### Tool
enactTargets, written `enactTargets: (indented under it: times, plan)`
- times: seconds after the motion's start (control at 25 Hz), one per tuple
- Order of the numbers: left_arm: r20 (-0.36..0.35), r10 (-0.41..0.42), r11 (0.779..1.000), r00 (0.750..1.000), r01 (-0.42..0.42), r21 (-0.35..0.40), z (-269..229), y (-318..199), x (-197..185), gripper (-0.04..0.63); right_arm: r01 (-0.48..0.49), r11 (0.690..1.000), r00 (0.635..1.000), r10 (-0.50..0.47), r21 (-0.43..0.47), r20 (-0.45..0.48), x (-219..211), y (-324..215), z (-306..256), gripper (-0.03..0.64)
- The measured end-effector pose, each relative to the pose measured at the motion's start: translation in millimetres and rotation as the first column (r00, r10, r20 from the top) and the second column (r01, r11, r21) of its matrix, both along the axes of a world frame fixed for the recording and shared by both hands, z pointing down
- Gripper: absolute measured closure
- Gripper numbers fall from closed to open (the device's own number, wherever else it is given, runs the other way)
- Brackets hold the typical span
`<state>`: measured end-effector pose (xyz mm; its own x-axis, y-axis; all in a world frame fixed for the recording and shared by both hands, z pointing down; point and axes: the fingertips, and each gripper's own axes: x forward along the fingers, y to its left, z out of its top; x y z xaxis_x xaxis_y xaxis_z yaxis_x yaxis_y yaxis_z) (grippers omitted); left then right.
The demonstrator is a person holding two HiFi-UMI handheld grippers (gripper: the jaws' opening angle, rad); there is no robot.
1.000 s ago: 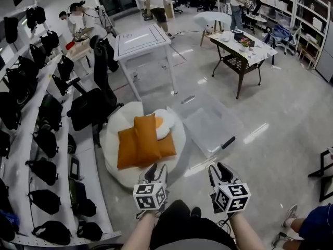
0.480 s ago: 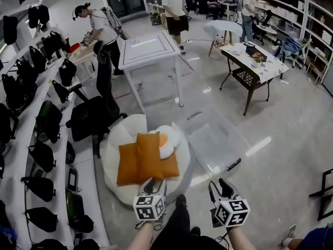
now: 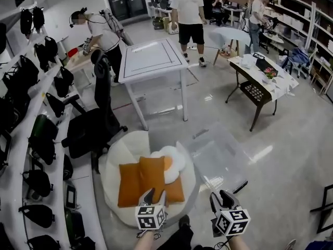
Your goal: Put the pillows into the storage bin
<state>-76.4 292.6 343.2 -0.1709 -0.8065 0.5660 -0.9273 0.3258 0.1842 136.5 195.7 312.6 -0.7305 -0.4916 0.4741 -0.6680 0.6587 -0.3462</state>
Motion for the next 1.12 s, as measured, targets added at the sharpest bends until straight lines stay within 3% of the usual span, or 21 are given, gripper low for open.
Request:
enactTargets:
  times: [0.2, 0.68, 0.88, 1.12]
  plan:
    - [-0.003, 0.005, 1.0, 1.0, -0.005, -0.015, 8.0, -26.0, -33.9, 0.442, 0.006, 1.0, 1.0, -0.006, -0.009, -0.013, -34.4, -24.6, 4.8, 0.463]
    - [-0.018, 0.004, 0.997, 1.0, -0.005, -0.078, 48.5, -75.4, -71.0, 0.442, 0.016, 0.999, 0.999, -0.017, -0.034, -0.046, -69.4, -79.6, 29.9, 0.466]
    - [-0.029, -0.025, 0.995, 0.999, 0.022, -0.098, 67.1, -114.2, -82.8, 0.442, 0.065, 0.997, 0.997, -0.067, -0.05, -0.048, -93.5, -118.3, 46.6, 0.468]
    - [-0.046, -0.116, 0.977, 0.992, 0.105, -0.187, 104.1, -136.9, -99.2, 0.442, 0.176, 0.974, 0.979, -0.188, -0.14, -0.079, -126.2, -146.8, 85.8, 0.472]
